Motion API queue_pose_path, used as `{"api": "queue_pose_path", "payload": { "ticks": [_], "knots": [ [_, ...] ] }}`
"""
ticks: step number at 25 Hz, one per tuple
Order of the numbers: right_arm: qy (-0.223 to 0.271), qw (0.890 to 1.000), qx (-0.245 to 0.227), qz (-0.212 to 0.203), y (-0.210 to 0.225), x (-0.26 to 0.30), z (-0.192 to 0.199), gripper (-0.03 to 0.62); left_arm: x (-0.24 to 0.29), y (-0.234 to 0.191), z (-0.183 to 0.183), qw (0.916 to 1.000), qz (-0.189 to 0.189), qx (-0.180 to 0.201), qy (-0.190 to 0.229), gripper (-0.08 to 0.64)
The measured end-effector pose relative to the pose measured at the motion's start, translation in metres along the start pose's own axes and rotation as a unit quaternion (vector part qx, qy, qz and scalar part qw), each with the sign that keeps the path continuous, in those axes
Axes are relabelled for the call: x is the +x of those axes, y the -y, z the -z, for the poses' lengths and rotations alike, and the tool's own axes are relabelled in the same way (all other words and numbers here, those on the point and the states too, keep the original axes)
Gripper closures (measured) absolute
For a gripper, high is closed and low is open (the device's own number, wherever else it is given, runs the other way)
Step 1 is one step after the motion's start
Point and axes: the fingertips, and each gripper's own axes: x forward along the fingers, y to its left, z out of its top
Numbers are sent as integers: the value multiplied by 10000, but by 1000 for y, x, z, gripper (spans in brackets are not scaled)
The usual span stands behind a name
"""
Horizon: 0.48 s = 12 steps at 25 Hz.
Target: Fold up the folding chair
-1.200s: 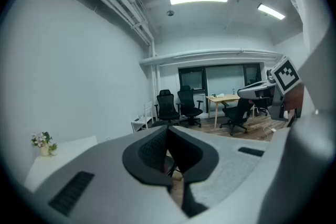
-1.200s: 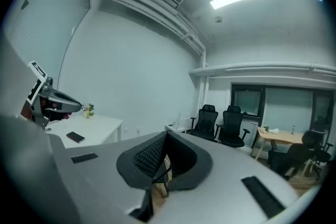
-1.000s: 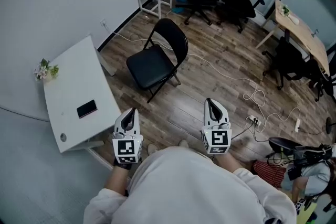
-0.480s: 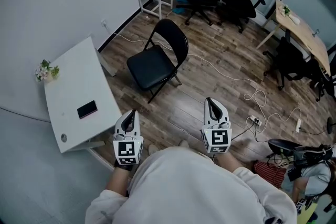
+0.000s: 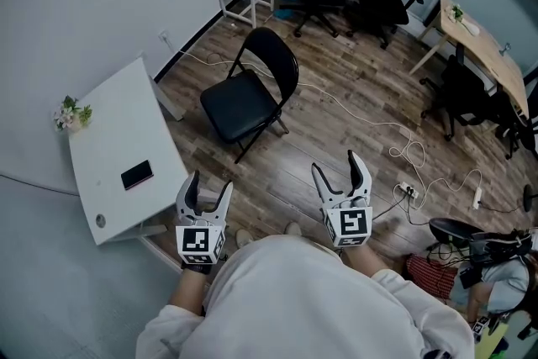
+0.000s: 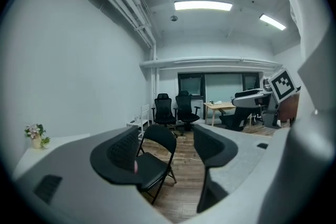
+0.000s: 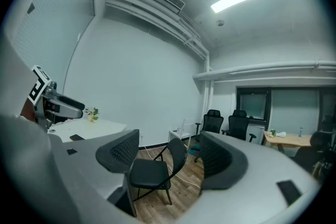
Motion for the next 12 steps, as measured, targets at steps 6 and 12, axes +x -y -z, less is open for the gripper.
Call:
{"api": "queue_pose_path", "payload": {
  "ticks": [6, 12],
  "knots": [
    [116, 9999, -67, 8, 4, 0, -1, 216, 5, -5, 3, 9999, -92, -19, -73, 201],
    [88, 9999, -40, -84, 32, -2, 9, 218, 21, 9, 3, 9994, -289, -25, -181, 201]
  ]
}}
